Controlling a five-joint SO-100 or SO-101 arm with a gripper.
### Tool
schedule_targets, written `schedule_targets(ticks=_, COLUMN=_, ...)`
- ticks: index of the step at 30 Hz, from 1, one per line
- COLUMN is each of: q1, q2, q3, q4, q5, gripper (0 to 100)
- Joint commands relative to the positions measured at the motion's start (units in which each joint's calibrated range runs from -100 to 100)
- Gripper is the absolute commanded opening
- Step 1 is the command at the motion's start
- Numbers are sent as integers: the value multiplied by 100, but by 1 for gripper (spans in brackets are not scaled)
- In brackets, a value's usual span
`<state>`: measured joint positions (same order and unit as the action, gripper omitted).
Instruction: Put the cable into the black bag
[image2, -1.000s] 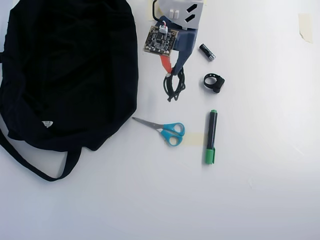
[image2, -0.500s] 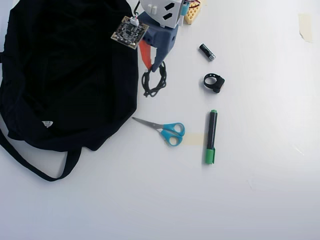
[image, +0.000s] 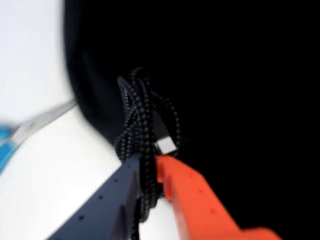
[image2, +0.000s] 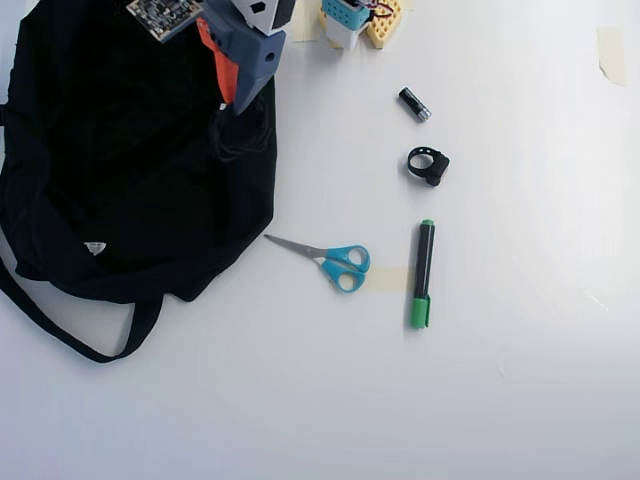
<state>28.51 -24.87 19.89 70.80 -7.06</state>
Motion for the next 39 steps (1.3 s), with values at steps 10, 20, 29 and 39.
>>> schedule_targets(ticks=10, q1=1689, q2=1101, q3=-57, q4=-1473, q5=239, gripper=2)
schedule_targets(ticks=20, q1=2370, q2=2246, q3=-138, q4=-2309, q5=444, gripper=3)
schedule_targets(ticks=29, q1=1816, q2=2105, q3=-147, q4=-1998, q5=438, gripper=20)
schedule_targets(ticks=39, q1=-1572, q2=-758, q3=-48, q4=-1146, q5=61, gripper=11)
